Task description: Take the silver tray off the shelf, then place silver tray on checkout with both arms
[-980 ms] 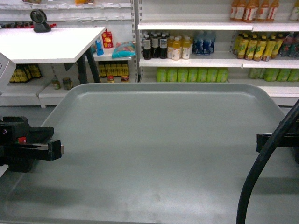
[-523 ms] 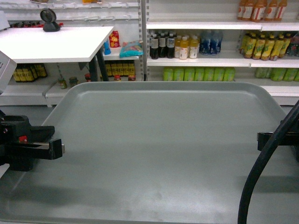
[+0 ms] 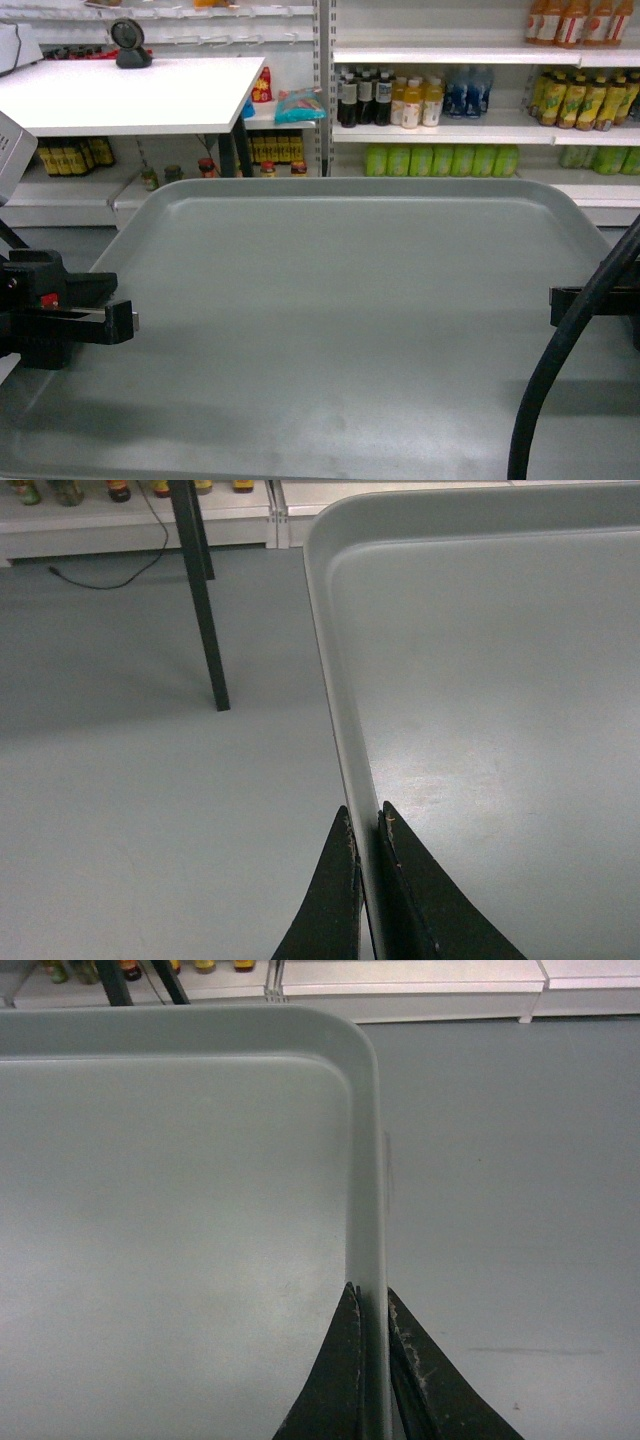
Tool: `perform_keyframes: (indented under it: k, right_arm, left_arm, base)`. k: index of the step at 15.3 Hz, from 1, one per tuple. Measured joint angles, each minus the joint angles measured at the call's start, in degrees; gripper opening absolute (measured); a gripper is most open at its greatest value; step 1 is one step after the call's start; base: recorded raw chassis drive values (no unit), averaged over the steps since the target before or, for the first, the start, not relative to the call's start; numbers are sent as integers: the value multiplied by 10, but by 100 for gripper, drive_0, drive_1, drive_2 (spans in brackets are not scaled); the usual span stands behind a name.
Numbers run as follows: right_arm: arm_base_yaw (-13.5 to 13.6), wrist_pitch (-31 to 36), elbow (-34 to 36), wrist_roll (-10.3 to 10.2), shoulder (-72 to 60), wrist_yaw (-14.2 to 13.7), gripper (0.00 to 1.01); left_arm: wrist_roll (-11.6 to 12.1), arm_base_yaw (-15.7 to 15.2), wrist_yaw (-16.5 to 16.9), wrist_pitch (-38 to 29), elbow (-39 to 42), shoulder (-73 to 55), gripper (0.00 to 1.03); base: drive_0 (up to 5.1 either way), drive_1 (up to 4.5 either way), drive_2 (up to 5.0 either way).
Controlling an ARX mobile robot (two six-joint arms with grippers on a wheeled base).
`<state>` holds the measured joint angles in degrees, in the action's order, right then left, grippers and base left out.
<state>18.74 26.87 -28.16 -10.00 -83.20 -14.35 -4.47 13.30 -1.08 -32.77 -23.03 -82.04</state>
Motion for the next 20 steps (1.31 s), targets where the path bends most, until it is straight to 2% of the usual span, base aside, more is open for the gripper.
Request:
perform_keyframes:
  k: [20]
  right_arm:
    - [0, 0, 0, 0, -1, 0, 3]
  left_arm:
    - [1, -1, 0, 1, 0, 0, 3]
  base:
    - [-479, 230, 230]
